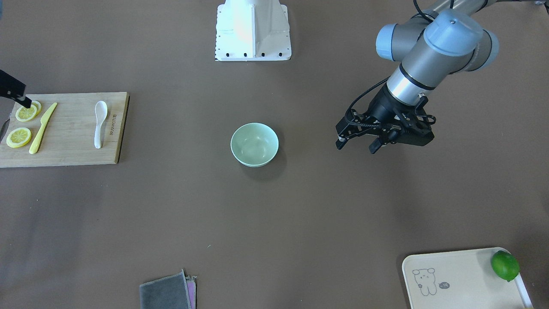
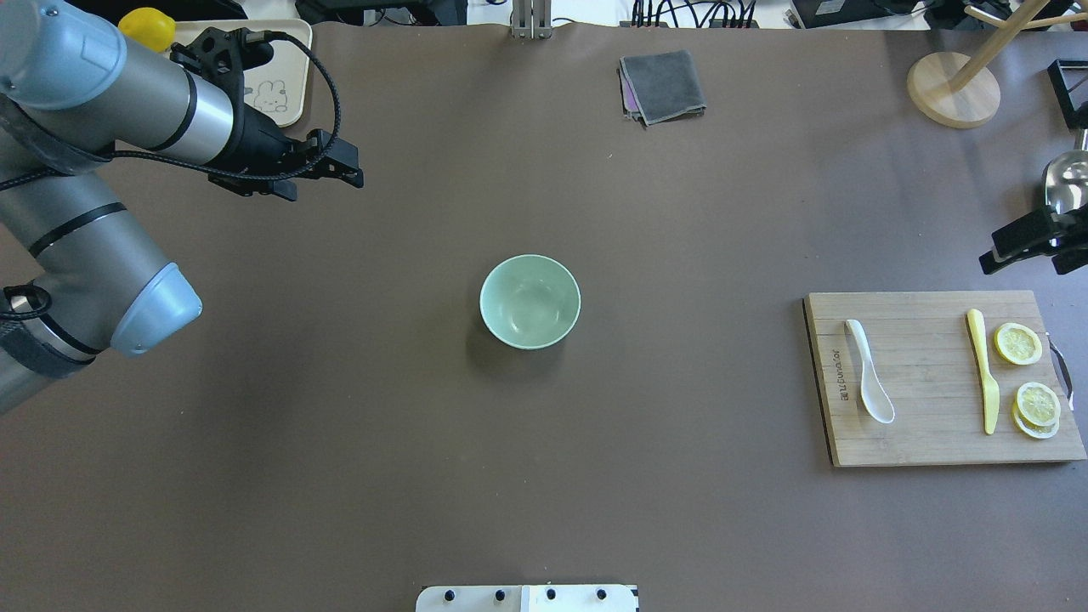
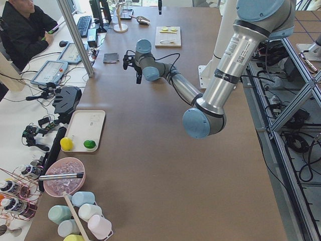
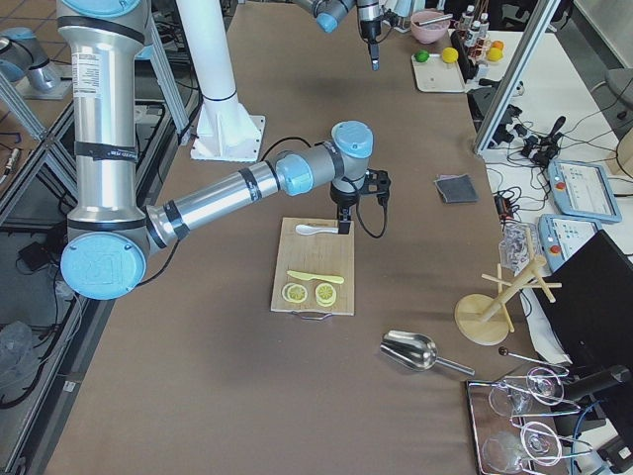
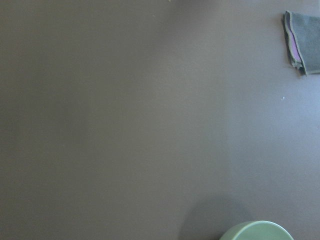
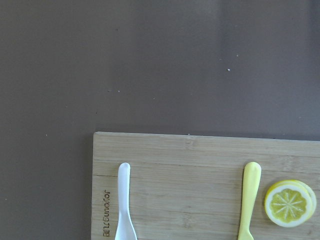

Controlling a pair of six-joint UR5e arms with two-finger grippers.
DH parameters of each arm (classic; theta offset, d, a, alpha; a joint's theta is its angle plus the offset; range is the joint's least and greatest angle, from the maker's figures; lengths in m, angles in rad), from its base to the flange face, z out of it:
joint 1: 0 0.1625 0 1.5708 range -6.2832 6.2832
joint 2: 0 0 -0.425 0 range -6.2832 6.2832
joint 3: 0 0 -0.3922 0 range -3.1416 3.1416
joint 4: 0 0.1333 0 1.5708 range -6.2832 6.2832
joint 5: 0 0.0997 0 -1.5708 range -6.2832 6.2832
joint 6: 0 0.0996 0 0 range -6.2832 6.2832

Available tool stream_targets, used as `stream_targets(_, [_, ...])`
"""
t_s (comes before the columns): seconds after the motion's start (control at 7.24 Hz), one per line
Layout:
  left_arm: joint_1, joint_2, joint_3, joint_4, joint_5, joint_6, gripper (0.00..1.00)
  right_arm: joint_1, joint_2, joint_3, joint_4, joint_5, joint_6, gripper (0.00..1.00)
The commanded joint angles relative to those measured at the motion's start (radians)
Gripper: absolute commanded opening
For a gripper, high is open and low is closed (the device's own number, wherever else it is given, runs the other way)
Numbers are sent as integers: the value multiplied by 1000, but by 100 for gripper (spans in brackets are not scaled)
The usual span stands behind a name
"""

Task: Place spoon in bowl
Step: 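Release the bowl and lift the left gripper while the right gripper reaches out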

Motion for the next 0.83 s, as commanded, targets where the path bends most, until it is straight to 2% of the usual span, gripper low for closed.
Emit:
stream_targets(0.0, [-5, 7, 1, 0, -2, 6, 98, -159, 3, -84, 200, -115, 155, 100])
stream_targets(0.14, [-7, 7, 4, 0, 0, 9, 98, -184, 11, -160, 292, -115, 158, 100])
stream_targets(0.28, [-7, 10, 4, 0, 1, 33, 98, -208, 27, -196, 338, -121, 163, 100])
stream_targets(0.41, [-7, 13, 5, 0, 1, 33, 98, -239, 50, -196, 343, -126, 245, 100])
stream_targets(0.69, [-12, 15, 5, 0, -2, 35, 98, -312, 74, -196, 342, -201, 325, 100])
